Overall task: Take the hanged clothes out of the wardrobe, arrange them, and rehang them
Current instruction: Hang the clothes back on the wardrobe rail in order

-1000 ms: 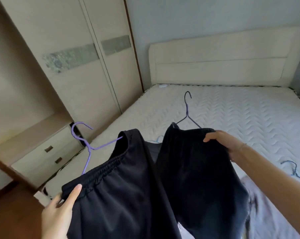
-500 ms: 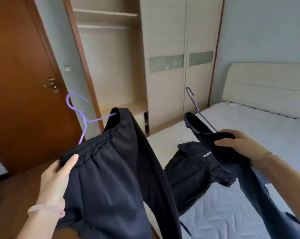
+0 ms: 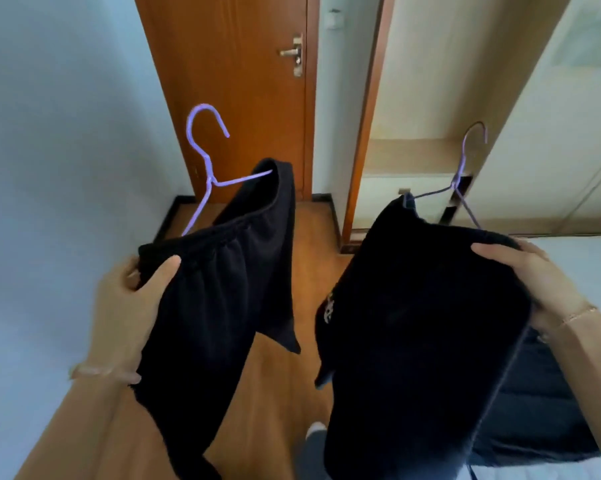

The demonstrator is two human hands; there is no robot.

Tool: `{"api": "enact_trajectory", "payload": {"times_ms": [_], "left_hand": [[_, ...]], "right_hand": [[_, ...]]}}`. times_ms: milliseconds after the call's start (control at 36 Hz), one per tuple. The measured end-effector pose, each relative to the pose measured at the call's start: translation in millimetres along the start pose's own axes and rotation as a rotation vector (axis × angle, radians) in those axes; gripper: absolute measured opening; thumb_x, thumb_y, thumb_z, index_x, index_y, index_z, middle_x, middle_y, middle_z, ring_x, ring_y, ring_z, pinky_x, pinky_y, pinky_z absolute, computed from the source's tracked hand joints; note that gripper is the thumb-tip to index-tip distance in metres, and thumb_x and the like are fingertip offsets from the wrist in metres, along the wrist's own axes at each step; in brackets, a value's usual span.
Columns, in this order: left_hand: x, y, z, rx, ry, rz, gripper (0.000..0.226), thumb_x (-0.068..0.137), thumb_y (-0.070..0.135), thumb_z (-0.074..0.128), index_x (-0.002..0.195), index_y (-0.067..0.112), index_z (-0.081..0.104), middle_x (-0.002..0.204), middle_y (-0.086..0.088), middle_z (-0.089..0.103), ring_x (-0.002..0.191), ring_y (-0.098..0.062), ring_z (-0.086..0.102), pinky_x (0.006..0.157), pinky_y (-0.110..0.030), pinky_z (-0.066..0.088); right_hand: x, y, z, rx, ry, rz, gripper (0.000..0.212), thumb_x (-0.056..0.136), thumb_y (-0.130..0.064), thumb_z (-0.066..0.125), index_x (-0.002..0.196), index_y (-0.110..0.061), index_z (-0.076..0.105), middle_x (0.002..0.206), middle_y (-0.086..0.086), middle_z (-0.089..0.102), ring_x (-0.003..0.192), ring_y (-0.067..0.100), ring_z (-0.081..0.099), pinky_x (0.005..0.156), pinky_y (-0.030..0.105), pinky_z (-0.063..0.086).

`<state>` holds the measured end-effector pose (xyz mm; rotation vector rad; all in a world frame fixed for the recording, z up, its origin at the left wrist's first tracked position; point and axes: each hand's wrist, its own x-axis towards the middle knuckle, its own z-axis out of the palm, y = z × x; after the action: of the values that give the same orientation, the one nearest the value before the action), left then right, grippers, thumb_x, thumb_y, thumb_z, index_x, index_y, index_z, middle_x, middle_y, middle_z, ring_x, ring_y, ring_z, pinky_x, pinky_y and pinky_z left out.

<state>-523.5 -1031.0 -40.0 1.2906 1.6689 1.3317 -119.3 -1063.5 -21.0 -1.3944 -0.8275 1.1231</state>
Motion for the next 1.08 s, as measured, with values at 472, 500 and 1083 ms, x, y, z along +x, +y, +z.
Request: {"api": "enact_trajectory", "payload": {"times_ms": [472,500,1083], "left_hand": [[201.2,-5.9,107.1,0.188,0.091,-0.114,0.032,0.079,0.045,0.067,0.071,0.016,0.056,0.067,-0.012,0.065,0.062,-0.034,0.061,0.058,-0.044,0.047],[213.0,-2.0,113.1,0.186,0.098,-0.11,0.031,0.08,0.045,0.067,0.073,0.016,0.057,0.069,-0.012,0.066,0.066,-0.036,0.063,0.061,-0.046,0.049],[565.5,39.9,405.0,0.14,-0.485,-0.114,0.032,0.081,0.03,0.07,0.089,0.0,0.06,0.091,-0.024,0.063,0.078,-0.031,0.06,0.073,-0.037,0.041]], "right_hand": [[274.7,20.5,102.4,-0.013,-0.192,0.112,0.019,0.085,-0.005,0.059,0.103,-0.003,0.065,0.093,0.017,0.071,0.088,0.033,0.067,0.074,0.04,0.054],[285.6,16.8,103.9,-0.014,-0.192,0.108,0.02,0.085,-0.005,0.059,0.104,-0.002,0.065,0.096,0.019,0.07,0.09,0.034,0.066,0.076,0.041,0.054],[566.6,-40.5,60.4,-0.06,0.196,0.026,0.015,0.078,-0.003,0.064,0.093,0.0,0.064,0.076,0.015,0.064,0.065,0.023,0.064,0.054,0.02,0.05]]}}
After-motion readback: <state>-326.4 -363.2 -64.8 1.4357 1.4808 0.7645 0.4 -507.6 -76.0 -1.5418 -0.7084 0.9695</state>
